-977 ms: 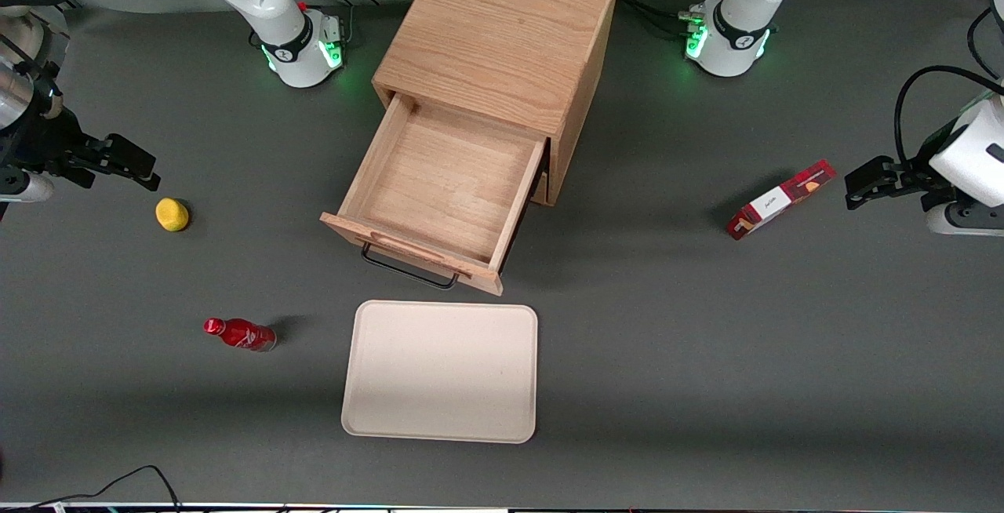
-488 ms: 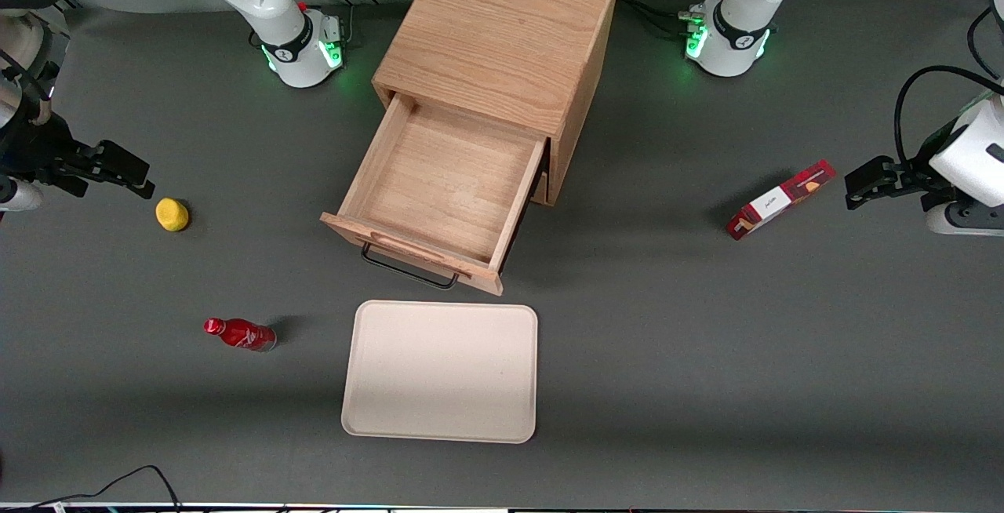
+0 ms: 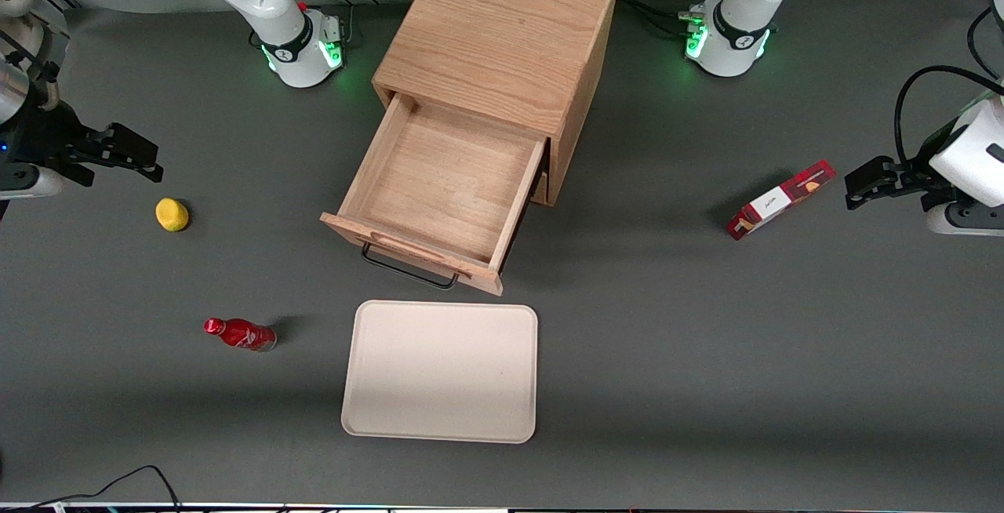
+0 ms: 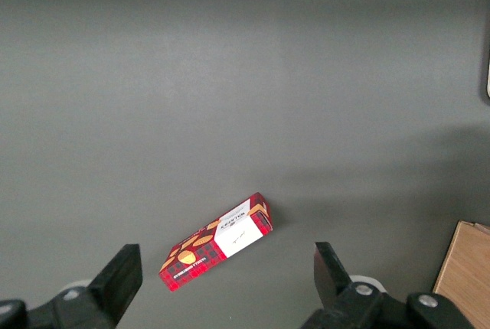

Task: Close top drawer

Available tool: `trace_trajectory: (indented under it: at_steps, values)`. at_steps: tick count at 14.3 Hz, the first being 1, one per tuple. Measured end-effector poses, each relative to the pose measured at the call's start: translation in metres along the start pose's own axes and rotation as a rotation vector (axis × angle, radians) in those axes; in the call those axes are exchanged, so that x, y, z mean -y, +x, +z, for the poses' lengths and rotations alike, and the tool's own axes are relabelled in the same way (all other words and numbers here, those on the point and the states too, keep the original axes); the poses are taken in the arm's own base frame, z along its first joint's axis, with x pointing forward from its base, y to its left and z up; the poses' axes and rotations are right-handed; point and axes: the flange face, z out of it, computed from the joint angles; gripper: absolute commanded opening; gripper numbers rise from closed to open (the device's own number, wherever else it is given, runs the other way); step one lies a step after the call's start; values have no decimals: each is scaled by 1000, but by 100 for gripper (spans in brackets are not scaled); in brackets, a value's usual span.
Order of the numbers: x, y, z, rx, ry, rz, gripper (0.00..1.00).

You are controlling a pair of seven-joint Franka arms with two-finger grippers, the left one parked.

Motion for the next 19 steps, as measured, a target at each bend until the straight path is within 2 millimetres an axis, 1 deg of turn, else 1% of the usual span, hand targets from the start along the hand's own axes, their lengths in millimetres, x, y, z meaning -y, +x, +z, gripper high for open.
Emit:
trace_trajectory:
  at_steps: [2, 4, 6, 8, 11, 13, 16, 19]
  values:
    - [16, 10, 1, -4, 7, -129, 100]
    - [41, 23, 1, 0, 18, -235, 100]
    - [66, 40, -3, -5, 39, -350, 100]
    - [82, 61, -3, -23, 67, -419, 100]
    - [98, 90, 14, -29, 103, -536, 100]
    - [113, 105, 27, -33, 120, -584, 100]
    - [141, 121, 45, -54, 136, -638, 100]
    - [165, 132, 71, -48, 149, -751, 100]
